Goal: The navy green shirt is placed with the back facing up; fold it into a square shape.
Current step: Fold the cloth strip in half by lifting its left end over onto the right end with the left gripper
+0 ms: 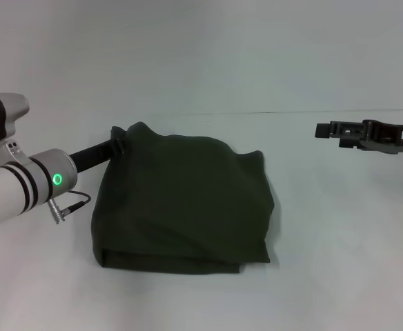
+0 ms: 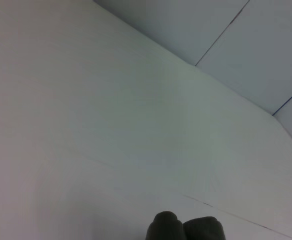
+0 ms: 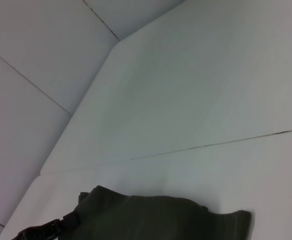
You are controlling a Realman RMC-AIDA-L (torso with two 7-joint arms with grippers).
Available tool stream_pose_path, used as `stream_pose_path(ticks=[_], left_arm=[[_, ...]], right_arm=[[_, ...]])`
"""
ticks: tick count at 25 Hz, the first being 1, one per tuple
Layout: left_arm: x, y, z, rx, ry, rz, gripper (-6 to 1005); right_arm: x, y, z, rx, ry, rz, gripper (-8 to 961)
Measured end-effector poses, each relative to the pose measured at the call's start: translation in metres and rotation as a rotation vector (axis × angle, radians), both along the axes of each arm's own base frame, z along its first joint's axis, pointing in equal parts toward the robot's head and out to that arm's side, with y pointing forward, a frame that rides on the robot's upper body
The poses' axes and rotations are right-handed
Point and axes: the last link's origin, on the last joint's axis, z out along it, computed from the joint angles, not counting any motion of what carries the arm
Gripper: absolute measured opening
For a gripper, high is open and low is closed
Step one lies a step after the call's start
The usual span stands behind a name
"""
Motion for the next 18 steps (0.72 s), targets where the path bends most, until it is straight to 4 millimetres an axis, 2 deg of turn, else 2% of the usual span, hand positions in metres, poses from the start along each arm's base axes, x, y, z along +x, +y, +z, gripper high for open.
stream_pose_path(ticks=[8,18], left_arm=[[0.001,0.0,0.0,0.006,-0.023,0.011,64],[-0.01,-0.006,0.004,0.018,-0.046,0.037,103]], right_arm=[[-0.003,0.002,0.001,-0.001,0.002,0.002,915],[-0.005,0.003,0.001,-0.002,0.001,0.005,915]])
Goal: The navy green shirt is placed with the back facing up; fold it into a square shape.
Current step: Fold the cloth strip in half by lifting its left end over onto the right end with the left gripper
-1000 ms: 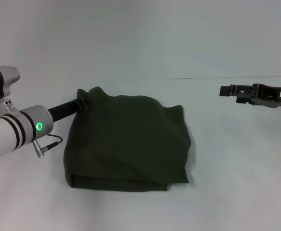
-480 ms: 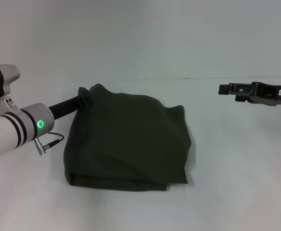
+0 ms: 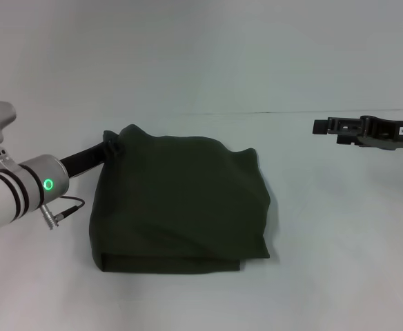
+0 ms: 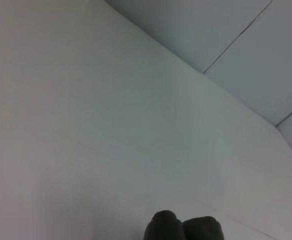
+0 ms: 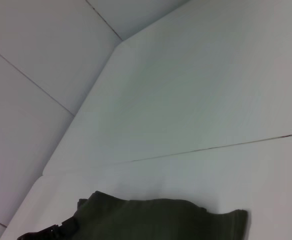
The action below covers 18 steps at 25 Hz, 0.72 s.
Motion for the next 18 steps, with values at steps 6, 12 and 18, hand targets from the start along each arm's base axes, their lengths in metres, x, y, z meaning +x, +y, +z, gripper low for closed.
stream_pose_path(ticks=[6,12,18], left_arm=[[0.001,-0.004,0.002,-0.026,-0.016,-0.037,143],[-0.029,-0.016,0.034,0.063,0.038,0.0,269],[-0.034,-0.045,0.079,0.145,0.037,-0.12,439]], right_arm=[[0.0,0.0,0.0,0.0,0.0,-0.001,915],[0.001,0.0,0.001,0.006,0.007,-0.001,915],[-0.006,-0.01,0.003,0.001,0.032,0.101,915]])
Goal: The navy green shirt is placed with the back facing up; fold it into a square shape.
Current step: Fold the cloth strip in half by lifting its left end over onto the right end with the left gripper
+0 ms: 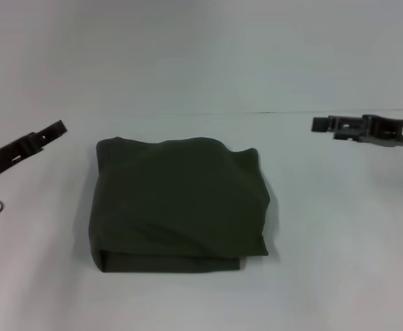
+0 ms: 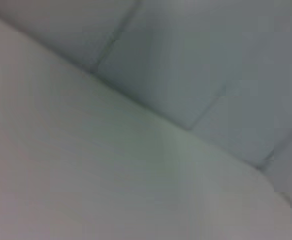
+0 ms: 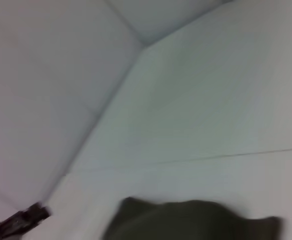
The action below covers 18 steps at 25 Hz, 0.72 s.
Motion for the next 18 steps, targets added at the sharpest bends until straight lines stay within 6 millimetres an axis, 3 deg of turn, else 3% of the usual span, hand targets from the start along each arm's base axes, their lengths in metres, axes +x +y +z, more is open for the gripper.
stream_pose_path(ticks=[3,6,12,18], left_arm=[[0.013,-0.026,0.003,-0.061,-0.009,-0.179,569],[0.026,-0.055,0.003,-0.133,-0.021,-0.387,803],[0.024,-0.104,-0.004,-0.239,-0.031,-0.668,952],[0.015,-0.134,-0.018,-0.325,-0.03,-0.776,951]], right_arm=[[-0.012,-0.018,-0.008,-0.003,0.05,0.187,915],[-0.022,-0.04,-0.025,-0.017,0.077,0.379,915],[-0.029,-0.074,-0.07,-0.027,0.032,0.635,915],[-0.022,-0.084,-0.081,-0.06,0.012,0.661,915]])
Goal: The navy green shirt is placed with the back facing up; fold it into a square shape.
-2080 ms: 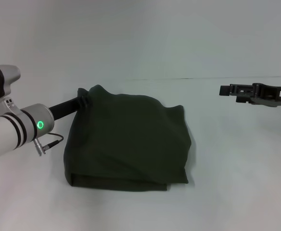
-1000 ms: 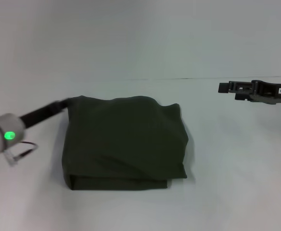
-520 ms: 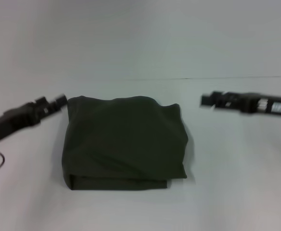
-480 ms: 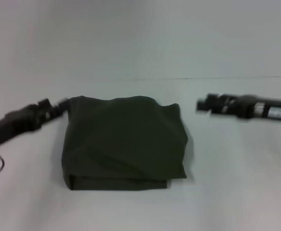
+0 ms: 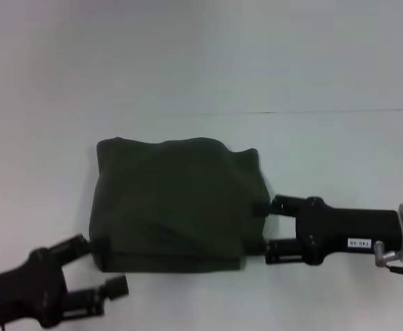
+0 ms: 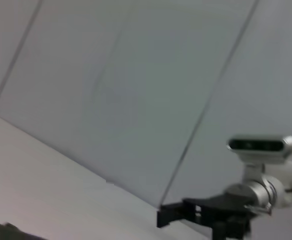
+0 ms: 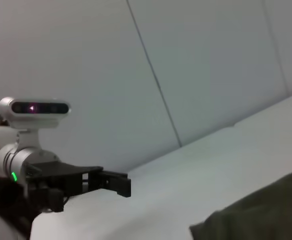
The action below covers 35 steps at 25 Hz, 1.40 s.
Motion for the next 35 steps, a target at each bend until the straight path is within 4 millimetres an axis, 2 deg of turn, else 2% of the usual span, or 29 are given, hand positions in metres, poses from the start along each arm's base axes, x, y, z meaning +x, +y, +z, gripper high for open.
stream_pose_path(ticks=[7,35], left_arm=[[0.002,-0.004,-0.011,-0.064,0.026,-0.023,950],[0.002,-0.006,-0.013,-0.1,-0.011,-0.009,950]], right_arm=[[-0.001,-0.003,-0.007,-0.063,-0.047,0.005,915],[-0.001,-0.002,-0.005,-0.08,-0.045,-0.024,915]])
